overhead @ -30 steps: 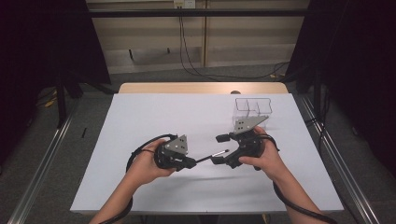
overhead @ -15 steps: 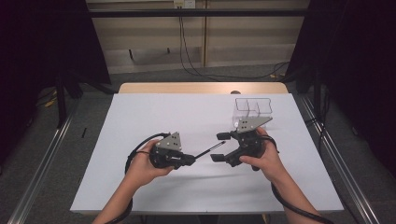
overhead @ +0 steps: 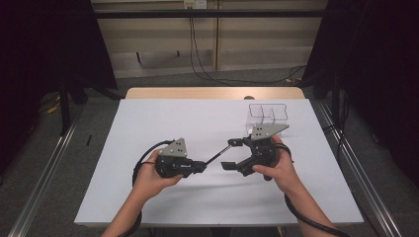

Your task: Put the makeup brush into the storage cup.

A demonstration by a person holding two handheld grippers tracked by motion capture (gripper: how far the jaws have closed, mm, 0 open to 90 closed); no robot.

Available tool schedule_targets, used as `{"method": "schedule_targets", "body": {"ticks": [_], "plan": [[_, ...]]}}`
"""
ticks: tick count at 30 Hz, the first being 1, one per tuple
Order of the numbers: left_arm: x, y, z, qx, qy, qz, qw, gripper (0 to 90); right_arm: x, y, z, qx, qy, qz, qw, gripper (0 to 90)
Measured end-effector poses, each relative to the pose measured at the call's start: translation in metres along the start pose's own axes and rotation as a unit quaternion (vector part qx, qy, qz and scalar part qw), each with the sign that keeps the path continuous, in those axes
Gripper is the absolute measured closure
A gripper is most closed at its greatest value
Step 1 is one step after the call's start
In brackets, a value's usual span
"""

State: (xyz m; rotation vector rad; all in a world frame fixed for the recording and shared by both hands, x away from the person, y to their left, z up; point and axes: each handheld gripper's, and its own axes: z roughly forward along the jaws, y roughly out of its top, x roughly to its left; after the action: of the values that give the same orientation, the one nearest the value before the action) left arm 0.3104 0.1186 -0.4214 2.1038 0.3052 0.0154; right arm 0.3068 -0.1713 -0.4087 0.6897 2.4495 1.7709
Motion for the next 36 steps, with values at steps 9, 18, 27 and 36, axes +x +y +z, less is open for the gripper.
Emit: {"method": "schedule_targets", "body": {"ticks": [9,18,27,36], "plan": [[-0.001,0.000,0.005,-0.027,0.003,-0.014,0.9995,84.3,0.000,0.001,-0.001,-0.014,-0.008,0.000,0.9999,11.1],[-0.002,0.001,0.010,-0.046,0.004,-0.022,0.9987,84.3,0.000,0.002,-0.003,-0.025,-0.019,-0.002,0.9995,18.7],[-0.001,0.002,0.011,-0.061,0.008,-0.029,0.9977,84.3,-0.003,-0.001,-0.003,-0.023,-0.028,-0.009,0.9993,30.4],[0.001,0.002,0.014,-0.075,0.008,-0.034,0.9966,84.3,-0.004,-0.001,0.000,-0.030,-0.020,0.011,0.9993,44.1]]}}
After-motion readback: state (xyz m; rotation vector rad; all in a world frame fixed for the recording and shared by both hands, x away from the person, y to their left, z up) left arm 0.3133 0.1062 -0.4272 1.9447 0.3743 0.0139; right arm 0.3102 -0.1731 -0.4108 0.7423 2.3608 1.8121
